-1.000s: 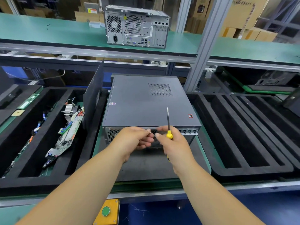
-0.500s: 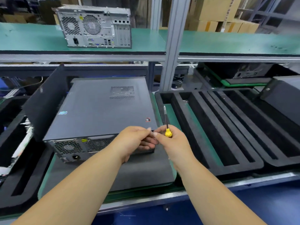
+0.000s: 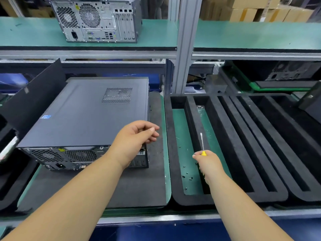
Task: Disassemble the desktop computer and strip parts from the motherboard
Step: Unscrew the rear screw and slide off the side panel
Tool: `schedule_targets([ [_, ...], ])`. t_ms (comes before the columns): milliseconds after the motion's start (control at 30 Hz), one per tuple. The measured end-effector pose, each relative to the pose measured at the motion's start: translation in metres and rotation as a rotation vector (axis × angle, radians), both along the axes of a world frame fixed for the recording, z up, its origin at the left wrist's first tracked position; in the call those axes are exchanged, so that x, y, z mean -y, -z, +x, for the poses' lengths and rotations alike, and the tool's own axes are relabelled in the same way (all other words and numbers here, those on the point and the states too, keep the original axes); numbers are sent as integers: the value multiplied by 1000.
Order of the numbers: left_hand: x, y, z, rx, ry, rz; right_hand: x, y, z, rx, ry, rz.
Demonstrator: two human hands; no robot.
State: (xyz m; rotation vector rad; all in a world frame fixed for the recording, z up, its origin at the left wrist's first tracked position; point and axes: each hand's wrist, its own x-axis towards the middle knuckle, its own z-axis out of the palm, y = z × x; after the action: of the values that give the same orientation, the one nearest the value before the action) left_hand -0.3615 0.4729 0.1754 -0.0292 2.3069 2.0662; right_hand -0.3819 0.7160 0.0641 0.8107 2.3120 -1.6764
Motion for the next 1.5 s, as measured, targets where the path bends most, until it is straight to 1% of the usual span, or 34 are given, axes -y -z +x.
schedule_targets([
  [200,-2,1,-5,-11,-54,-35,12,16,-11,73,-15,-22],
  [367,-6,2,-7,-24,-102,-47,33,17,-11,45,-194,2],
  [467,-4,2,-4,-46,-124,-48,46,16,-13,53,-330,80],
  [567,4,6,0,-74,-146,-63,59,19,-14,38,-455,248],
  [767,26,10,8,-119,-212,-57,76,26,-12,19,-554,428],
  [900,42,13,11,-144,-219,-62,81,26,-8,30,-527,389],
  [967,50,15,12,-149,-206,-81,83,25,-7,26,-528,430],
  [1067,65,18,14,-154,-167,-100,87,21,-2,36,-497,418],
  [1167,84,18,17,-191,-111,-167,94,14,4,73,-465,452],
  [1267,113,16,21,-214,-81,-299,100,9,13,112,-403,524],
  [1367,145,14,24,-212,-31,-392,107,4,21,144,-332,515],
  [1400,156,14,24,-228,-14,-454,110,0,24,147,-298,520],
  [1433,167,14,23,-258,4,-539,113,-4,25,123,-255,535],
  [1467,178,15,22,-295,27,-628,116,-9,26,54,-202,554],
  [1500,187,15,21,-331,53,-714,121,-15,27,-56,-145,568],
])
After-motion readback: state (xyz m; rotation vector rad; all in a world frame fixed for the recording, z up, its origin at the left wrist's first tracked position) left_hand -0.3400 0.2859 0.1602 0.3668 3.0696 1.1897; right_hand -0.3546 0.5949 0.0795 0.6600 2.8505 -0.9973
